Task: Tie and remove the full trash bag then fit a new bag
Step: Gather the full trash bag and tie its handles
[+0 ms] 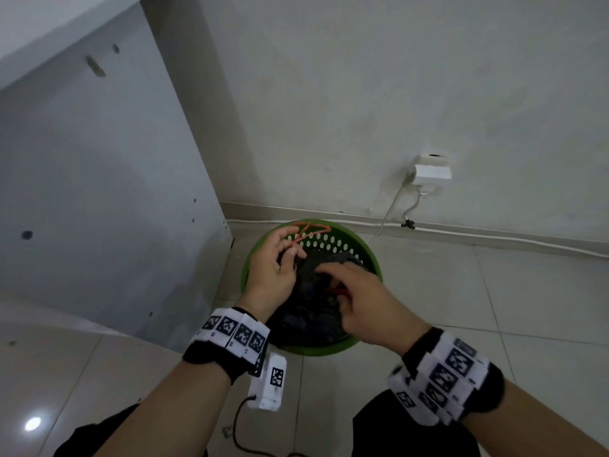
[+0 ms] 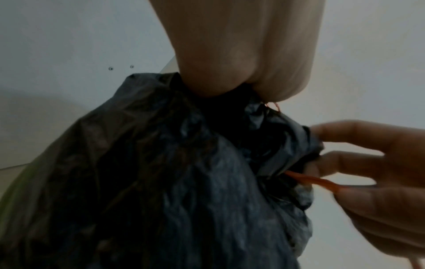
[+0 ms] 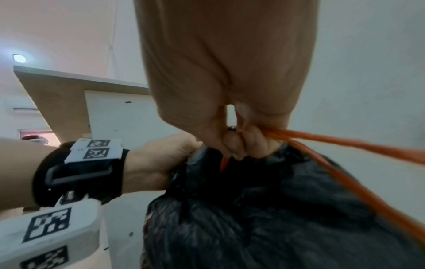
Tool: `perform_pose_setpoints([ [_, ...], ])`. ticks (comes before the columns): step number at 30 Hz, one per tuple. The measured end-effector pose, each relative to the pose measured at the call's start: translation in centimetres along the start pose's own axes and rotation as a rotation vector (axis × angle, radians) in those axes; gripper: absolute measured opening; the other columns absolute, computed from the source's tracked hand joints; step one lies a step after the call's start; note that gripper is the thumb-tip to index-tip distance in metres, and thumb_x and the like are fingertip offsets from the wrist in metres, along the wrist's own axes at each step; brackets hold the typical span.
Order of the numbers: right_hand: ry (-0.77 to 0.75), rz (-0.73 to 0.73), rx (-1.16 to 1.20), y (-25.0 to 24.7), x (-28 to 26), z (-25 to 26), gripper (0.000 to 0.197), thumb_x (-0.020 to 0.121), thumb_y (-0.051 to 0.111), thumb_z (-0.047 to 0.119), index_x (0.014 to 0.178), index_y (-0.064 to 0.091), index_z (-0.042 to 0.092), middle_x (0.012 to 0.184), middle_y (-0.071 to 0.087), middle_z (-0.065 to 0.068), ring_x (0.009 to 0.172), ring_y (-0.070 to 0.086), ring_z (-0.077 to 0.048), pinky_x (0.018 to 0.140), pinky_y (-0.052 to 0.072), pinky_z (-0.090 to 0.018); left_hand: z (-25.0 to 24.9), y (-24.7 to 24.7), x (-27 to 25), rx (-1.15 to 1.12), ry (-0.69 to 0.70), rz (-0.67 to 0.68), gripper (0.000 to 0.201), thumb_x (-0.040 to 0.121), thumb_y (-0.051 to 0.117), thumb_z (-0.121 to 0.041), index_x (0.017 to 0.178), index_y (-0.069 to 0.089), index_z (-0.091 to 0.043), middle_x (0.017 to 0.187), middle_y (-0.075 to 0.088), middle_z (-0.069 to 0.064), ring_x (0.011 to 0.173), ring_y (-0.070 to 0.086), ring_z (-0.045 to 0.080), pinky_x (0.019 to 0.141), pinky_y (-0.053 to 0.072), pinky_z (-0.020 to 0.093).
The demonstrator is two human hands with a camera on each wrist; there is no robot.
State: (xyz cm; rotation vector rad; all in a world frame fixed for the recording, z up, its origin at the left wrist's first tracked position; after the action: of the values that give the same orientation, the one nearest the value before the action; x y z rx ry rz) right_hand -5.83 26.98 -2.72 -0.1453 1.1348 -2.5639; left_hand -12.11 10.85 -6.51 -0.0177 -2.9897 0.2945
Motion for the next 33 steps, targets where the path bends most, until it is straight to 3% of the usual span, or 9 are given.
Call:
perform_pose_setpoints([
  [4, 0.300, 0.023, -0.280, -3.2, -0.7, -2.5, 0.011, 0.085, 0.063, 0.013, 0.095, 0.066, 0.016, 0.090, 0.066, -0.005, 0.085, 0.064, -0.024, 0.069, 0.049, -0.030, 0.4, 0.0, -0.3, 0.095, 0.027, 0.058, 0.027, 0.099, 0.049, -0.003, 0.110, 0.065, -0.023, 0.081, 0.067, -0.004, 0.083, 0.065, 0.008, 0.093, 0.051, 0.028],
  [6, 0.381, 0.136, -0.269, -4.5, -1.1, -3.5, 0.020, 0.091, 0.065, 0.030, 0.074, 0.066, 0.020, 0.071, 0.066, -0.001, 0.066, 0.061, -0.017, 0.058, 0.044, -0.028, 0.7, 0.0, -0.5, 0.121, 0.036, 0.066, 0.024, 0.099, 0.051, -0.005, 0.107, 0.067, -0.021, 0.079, 0.068, -0.005, 0.083, 0.065, 0.008, 0.090, 0.050, 0.024],
  [10, 0.265, 0.017, 0.476, -6.2, -1.4, -1.8, 0.042, 0.092, 0.064, 0.035, 0.072, 0.063, -0.002, 0.064, 0.059, -0.010, 0.056, 0.052, -0.011, 0.055, 0.043, -0.021, 1.4, 0.2, -0.8, 0.099, -0.004, 0.035, 0.017, 0.099, 0.054, -0.010, 0.098, 0.068, -0.019, 0.072, 0.066, -0.006, 0.073, 0.063, 0.005, 0.079, 0.051, 0.019],
  [12, 0.138, -0.091, 0.725, -5.7, -0.5, -0.7, 0.043, 0.092, 0.061, 0.028, 0.073, 0.059, -0.011, 0.097, 0.075, -0.009, 0.092, 0.069, -0.017, 0.084, 0.053, -0.025, 1.4, 0.6, -1.0, 0.087, -0.024, 0.026, 0.017, 0.099, 0.055, -0.011, 0.092, 0.068, -0.020, 0.071, 0.065, -0.007, 0.068, 0.061, -0.001, 0.074, 0.049, 0.013],
  [14, 0.024, -0.110, 0.931, -3.9, 0.7, 0.2, 0.042, 0.093, 0.060, 0.029, 0.068, 0.059, -0.005, 0.104, 0.075, -0.013, 0.110, 0.066, -0.029, 0.102, 0.048, -0.036, 1.2, 1.0, -1.1, 0.086, -0.052, 0.022, 0.017, 0.098, 0.057, -0.010, 0.090, 0.067, -0.021, 0.075, 0.067, -0.007, 0.068, 0.061, -0.004, 0.071, 0.047, 0.009],
  [19, 0.066, -0.008, 1.556, -1.0, 2.6, 0.9, 0.040, 0.085, 0.058, 0.029, 0.094, 0.073, -0.007, 0.092, 0.067, -0.025, 0.082, 0.059, -0.034, 0.089, 0.045, -0.047, 1.8, 0.8, -0.9, -0.012, -0.159, -0.062, 0.017, 0.099, 0.058, -0.014, 0.088, 0.070, -0.019, 0.079, 0.073, 0.001, 0.073, 0.066, 0.006, 0.076, 0.053, 0.023],
  [23, 0.165, -0.161, 1.344, 0.4, 2.9, 0.8, 0.026, 0.090, 0.061, 0.020, 0.102, 0.074, 0.000, 0.096, 0.071, -0.020, 0.061, 0.050, -0.017, 0.065, 0.043, -0.031, 2.7, 1.0, -1.1, -0.394, -0.437, -0.122, 0.028, 0.104, 0.049, -0.021, 0.104, 0.067, 0.001, 0.095, 0.067, 0.023, 0.088, 0.063, 0.029, 0.092, 0.053, 0.048],
  [28, 0.225, 0.006, 1.649, 0.7, 2.7, 0.6, 0.072, 0.089, 0.028, 0.043, 0.133, 0.054, -0.008, 0.130, 0.061, -0.026, 0.075, 0.048, -0.018, 0.067, 0.031, -0.032, 2.9, 0.6, -1.2, -0.556, -0.560, -0.204, 0.030, 0.105, 0.045, -0.028, 0.086, 0.063, -0.012, 0.077, 0.056, 0.016, 0.082, 0.047, 0.031, 0.079, 0.043, 0.042],
  [33, 0.284, -0.285, 1.070, 0.8, 3.4, -0.2, 0.021, 0.099, 0.047, 0.001, 0.106, 0.065, 0.008, 0.099, 0.076, -0.017, 0.058, 0.043, -0.012, 0.057, 0.036, -0.023, 2.7, 1.0, -1.4, -0.569, -0.592, -0.188, 0.025, 0.104, 0.046, -0.024, 0.097, 0.065, -0.009, 0.070, 0.059, 0.007, 0.083, 0.053, 0.029, 0.084, 0.049, 0.044],
])
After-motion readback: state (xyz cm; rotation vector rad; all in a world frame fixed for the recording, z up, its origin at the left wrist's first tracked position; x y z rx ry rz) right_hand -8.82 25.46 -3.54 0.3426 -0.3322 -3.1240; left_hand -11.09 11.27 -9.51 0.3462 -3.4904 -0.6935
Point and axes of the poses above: each hand's wrist, its own x-axis towards the middle knuckle, its own y-axis out of the palm, z = x × y, the point moved 5 cm from there along x, towards the middle knuckle
